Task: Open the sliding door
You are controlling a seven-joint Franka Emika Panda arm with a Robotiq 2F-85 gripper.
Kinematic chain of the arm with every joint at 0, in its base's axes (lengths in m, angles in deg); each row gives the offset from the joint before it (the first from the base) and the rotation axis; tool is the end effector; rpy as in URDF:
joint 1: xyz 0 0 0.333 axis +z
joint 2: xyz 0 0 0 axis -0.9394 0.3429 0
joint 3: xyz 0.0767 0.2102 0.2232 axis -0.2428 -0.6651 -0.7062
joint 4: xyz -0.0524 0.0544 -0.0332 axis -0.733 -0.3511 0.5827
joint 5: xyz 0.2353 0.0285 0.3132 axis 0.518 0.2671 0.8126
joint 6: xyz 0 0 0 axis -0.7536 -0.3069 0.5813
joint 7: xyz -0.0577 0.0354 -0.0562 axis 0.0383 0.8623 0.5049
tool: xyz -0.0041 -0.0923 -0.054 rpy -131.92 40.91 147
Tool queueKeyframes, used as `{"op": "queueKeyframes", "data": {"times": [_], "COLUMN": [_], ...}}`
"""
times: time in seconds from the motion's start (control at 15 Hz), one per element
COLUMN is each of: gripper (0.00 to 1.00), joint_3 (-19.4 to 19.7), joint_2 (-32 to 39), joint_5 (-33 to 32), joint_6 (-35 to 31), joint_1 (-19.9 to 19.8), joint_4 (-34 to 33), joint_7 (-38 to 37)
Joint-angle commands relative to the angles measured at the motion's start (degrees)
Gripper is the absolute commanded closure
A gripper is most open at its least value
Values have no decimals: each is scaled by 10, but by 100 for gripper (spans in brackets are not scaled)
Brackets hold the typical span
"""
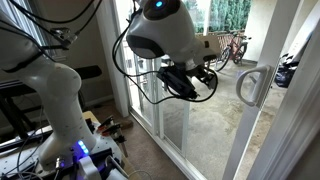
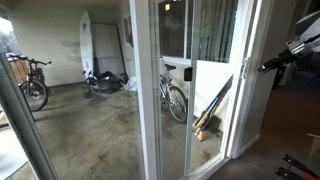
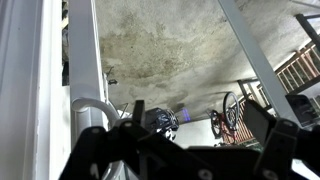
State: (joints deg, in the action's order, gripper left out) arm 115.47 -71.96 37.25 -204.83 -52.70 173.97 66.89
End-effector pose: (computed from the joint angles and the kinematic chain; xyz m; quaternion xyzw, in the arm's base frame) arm 0.3275 -0.3361 0.3907 -0.9173 0.0763 -0.3792 0.0946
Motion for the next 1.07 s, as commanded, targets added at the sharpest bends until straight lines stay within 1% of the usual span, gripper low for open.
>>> {"op": "queueKeyframes", "data": {"times": [0.0,0.2,0.27,0.33,0.4,0.93,1.0], "gripper": [0,0,0,0,0,0,0], "joint_3": [74,150,111,131,143,147,154], "joint_2": [5,13,-5,-6,-7,-7,-13], "joint_5": [44,47,18,17,17,18,20], "joint_6": [0,47,15,27,35,38,39], "joint_1": [65,109,81,93,99,106,114], "joint_4": [-55,-119,-79,-95,-106,-111,-115], "joint_7": [16,-10,-10,-11,-12,-14,-10]}}
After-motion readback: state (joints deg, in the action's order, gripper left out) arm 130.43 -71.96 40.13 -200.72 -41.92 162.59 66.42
